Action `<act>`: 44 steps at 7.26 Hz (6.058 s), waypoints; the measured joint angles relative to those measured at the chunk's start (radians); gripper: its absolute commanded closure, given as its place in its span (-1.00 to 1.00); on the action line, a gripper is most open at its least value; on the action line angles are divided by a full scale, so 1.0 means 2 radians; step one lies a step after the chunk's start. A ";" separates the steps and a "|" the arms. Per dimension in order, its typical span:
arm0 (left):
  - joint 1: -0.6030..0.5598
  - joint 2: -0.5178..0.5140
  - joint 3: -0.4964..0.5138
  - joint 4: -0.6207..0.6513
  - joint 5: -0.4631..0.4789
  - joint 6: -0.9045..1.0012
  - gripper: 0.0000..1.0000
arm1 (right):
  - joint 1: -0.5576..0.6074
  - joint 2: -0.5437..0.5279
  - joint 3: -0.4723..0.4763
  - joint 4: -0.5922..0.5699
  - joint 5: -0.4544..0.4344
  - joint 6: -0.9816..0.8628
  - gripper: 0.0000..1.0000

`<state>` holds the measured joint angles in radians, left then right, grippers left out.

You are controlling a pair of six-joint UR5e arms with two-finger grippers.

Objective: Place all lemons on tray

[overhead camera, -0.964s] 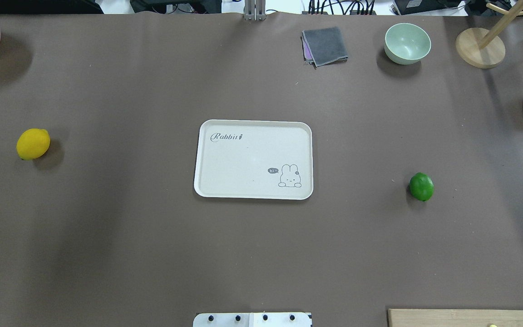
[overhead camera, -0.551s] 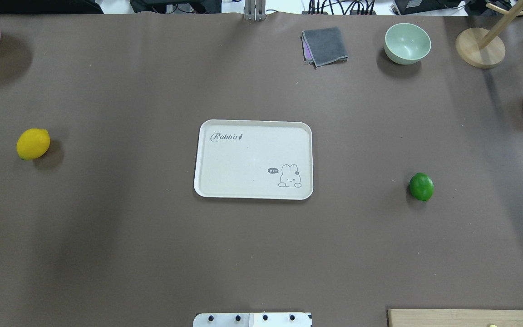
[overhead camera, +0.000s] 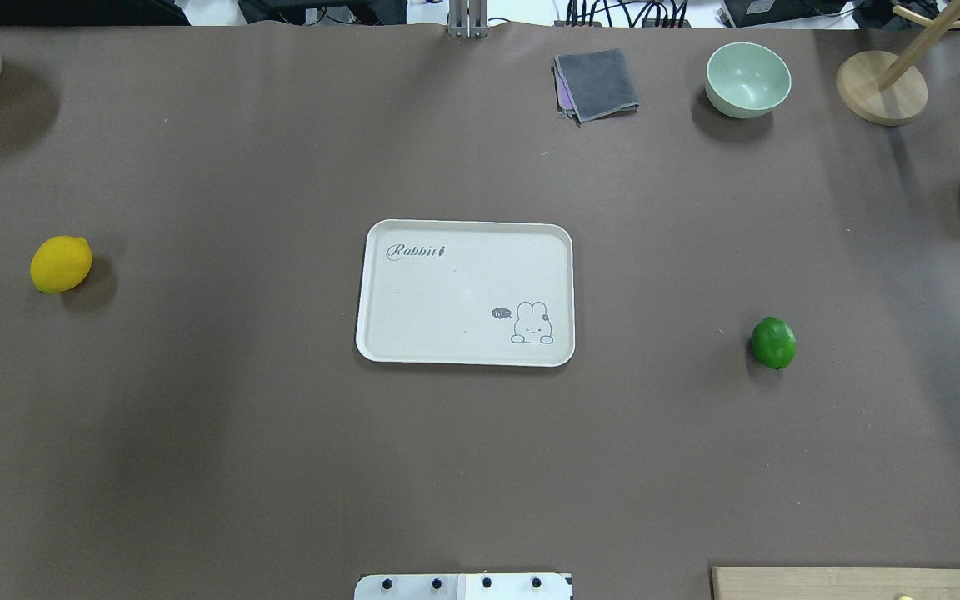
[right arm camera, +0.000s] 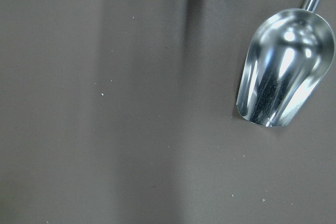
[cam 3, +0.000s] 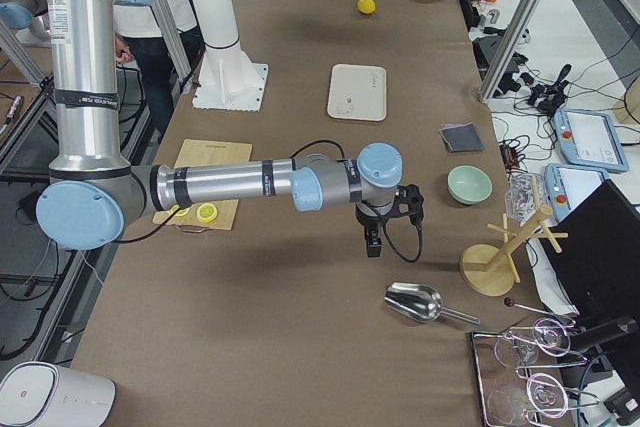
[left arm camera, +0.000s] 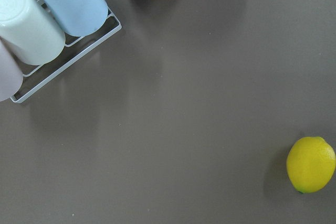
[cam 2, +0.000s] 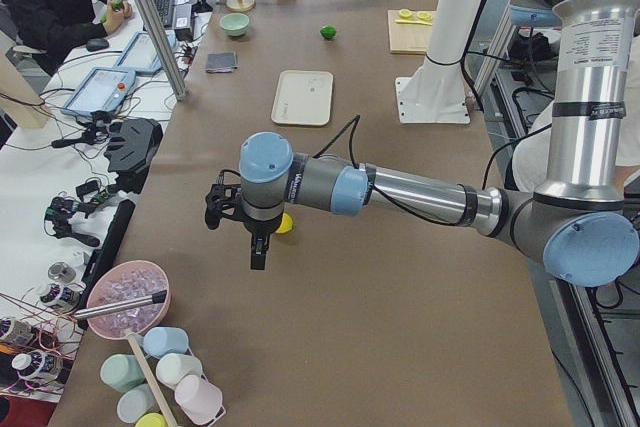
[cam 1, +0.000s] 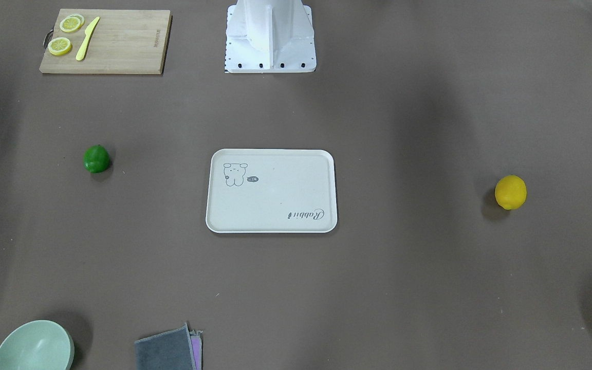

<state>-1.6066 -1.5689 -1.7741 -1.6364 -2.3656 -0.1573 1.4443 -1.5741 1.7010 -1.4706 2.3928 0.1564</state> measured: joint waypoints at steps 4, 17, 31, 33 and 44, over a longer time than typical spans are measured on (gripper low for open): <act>0.008 -0.005 0.015 -0.046 -0.001 0.000 -0.96 | -0.035 0.019 0.009 0.011 -0.003 0.033 -1.00; 0.142 -0.080 0.068 -0.136 0.006 -0.116 -0.96 | -0.244 0.019 0.056 0.193 -0.085 0.375 -1.00; 0.184 -0.120 0.175 -0.244 0.024 -0.110 -0.94 | -0.336 0.016 0.056 0.187 -0.145 0.400 1.00; 0.198 -0.120 0.174 -0.246 0.039 -0.109 -0.94 | -0.308 0.023 0.067 0.186 -0.107 0.402 1.00; 0.287 -0.072 0.185 -0.314 0.081 -0.109 -0.48 | -0.320 0.147 0.070 0.124 -0.107 0.480 1.00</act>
<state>-1.0331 -1.7131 -1.4040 -2.2636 -2.2027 -0.3746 0.8038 -1.2810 1.8408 -1.2226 2.1787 1.1164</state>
